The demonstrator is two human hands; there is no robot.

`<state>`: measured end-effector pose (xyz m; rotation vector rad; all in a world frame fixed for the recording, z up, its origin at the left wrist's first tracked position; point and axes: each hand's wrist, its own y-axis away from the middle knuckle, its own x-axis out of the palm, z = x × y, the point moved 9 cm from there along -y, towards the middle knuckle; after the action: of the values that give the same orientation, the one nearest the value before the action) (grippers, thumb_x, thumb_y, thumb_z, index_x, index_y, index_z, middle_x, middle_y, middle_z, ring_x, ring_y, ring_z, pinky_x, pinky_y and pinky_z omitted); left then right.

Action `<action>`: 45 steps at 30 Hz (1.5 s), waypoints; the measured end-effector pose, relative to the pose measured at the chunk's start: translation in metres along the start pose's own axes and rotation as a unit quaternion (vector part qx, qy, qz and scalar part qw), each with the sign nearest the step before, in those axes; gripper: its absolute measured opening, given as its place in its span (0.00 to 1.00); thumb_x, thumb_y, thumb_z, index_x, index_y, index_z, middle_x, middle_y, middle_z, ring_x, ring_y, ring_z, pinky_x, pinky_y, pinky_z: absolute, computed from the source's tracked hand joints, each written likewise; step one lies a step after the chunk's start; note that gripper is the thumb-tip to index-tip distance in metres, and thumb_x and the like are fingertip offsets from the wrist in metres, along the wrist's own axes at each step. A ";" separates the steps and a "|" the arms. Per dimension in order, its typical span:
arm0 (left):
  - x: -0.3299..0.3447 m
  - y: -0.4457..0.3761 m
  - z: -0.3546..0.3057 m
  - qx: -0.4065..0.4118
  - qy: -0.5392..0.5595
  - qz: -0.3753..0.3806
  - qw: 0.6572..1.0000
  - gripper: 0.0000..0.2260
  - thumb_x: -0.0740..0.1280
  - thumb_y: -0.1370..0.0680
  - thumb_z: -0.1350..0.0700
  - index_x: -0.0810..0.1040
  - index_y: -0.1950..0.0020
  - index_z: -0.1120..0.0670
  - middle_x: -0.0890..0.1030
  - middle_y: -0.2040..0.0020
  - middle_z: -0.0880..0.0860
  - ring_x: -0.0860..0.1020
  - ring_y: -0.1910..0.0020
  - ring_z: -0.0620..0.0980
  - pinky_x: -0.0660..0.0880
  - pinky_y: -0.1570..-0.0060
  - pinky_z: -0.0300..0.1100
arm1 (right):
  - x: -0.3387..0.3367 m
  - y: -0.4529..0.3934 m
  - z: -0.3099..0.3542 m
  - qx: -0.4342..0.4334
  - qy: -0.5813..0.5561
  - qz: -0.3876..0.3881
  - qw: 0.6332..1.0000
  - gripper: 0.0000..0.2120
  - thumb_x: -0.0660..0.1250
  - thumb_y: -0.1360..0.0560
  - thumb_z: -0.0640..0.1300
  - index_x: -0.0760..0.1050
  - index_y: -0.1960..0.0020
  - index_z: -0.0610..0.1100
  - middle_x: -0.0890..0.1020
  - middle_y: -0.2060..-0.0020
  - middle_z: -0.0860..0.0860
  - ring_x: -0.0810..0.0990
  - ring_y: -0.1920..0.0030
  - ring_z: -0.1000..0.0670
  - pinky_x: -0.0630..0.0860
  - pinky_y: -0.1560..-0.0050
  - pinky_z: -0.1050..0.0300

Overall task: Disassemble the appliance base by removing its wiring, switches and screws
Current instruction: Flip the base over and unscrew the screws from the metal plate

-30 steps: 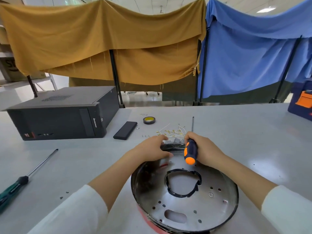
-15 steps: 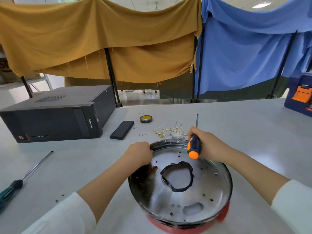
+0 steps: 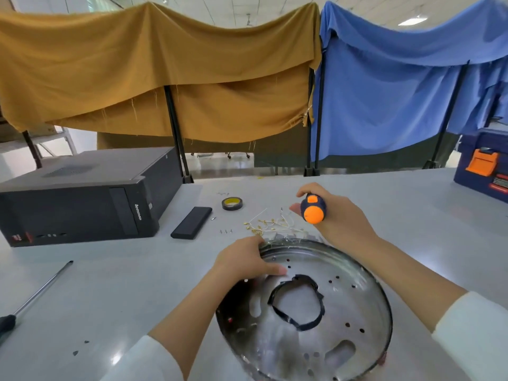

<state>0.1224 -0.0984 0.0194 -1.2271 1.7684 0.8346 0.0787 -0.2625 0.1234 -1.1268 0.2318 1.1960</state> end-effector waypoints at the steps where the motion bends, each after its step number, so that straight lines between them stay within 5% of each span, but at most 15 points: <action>1: -0.001 -0.002 0.001 0.003 -0.003 -0.009 1.000 0.29 0.73 0.41 0.32 0.74 0.47 0.46 0.80 0.50 0.45 0.78 0.49 0.48 0.74 0.47 0.47 | -0.011 -0.005 0.008 -0.014 0.010 -0.023 1.000 0.12 0.69 0.28 0.55 0.66 0.53 0.64 0.80 0.60 0.59 0.79 0.59 0.53 0.77 0.59 0.53; 2: -0.001 -0.005 0.001 0.005 -0.010 -0.012 1.000 0.30 0.72 0.41 0.31 0.74 0.45 0.46 0.80 0.48 0.45 0.77 0.48 0.48 0.74 0.47 0.46 | -0.019 -0.011 0.014 -0.023 0.021 -0.042 0.999 0.09 0.66 0.28 0.62 0.68 0.54 0.61 0.80 0.63 0.57 0.78 0.62 0.55 0.75 0.62 0.57; 4: 0.000 -0.010 0.003 0.006 -0.021 -0.006 1.000 0.37 0.72 0.42 0.30 0.72 0.38 0.45 0.77 0.41 0.45 0.76 0.43 0.48 0.72 0.44 0.45 | -0.032 -0.020 0.027 -0.029 0.042 -0.070 0.996 0.24 0.57 0.30 0.70 0.74 0.58 0.49 0.77 0.71 0.53 0.75 0.69 0.54 0.69 0.70 0.58; 9: 0.001 -0.017 0.003 0.007 -0.014 0.001 1.000 0.45 0.71 0.42 0.30 0.65 0.29 0.44 0.71 0.32 0.44 0.71 0.35 0.47 0.68 0.40 0.44 | -0.041 -0.029 0.047 -0.043 -0.114 -0.118 0.986 0.22 0.64 0.26 0.53 0.61 0.74 0.49 0.68 0.81 0.54 0.67 0.77 0.54 0.60 0.75 0.66; 24: -0.001 -0.014 0.002 0.017 -0.014 -0.036 0.999 0.36 0.71 0.42 0.29 0.70 0.37 0.41 0.77 0.42 0.42 0.76 0.43 0.47 0.69 0.52 0.42 | -0.008 -0.017 0.037 -0.005 -0.154 -0.122 0.981 0.21 0.67 0.30 0.42 0.62 0.77 0.49 0.67 0.82 0.55 0.64 0.77 0.55 0.62 0.75 0.69; 38: 0.000 -0.012 0.001 0.020 -0.014 -0.033 0.999 0.33 0.71 0.42 0.29 0.71 0.42 0.42 0.78 0.46 0.43 0.76 0.46 0.48 0.68 0.55 0.42 | -0.002 -0.033 0.035 0.069 -0.090 -0.184 0.976 0.20 0.64 0.27 0.49 0.63 0.75 0.46 0.67 0.80 0.51 0.64 0.76 0.52 0.60 0.74 0.58; 45: 0.000 -0.013 0.001 0.026 -0.019 -0.036 0.999 0.32 0.70 0.41 0.30 0.71 0.42 0.43 0.78 0.48 0.43 0.76 0.48 0.48 0.70 0.54 0.43 | 0.013 -0.045 0.043 0.081 -0.039 -0.183 0.979 0.18 0.63 0.26 0.52 0.68 0.72 0.46 0.70 0.79 0.53 0.68 0.76 0.53 0.62 0.75 0.61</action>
<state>0.1349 -0.1013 0.0180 -1.2266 1.6941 0.7617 0.1037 -0.2175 0.1610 -0.9290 0.0557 0.8759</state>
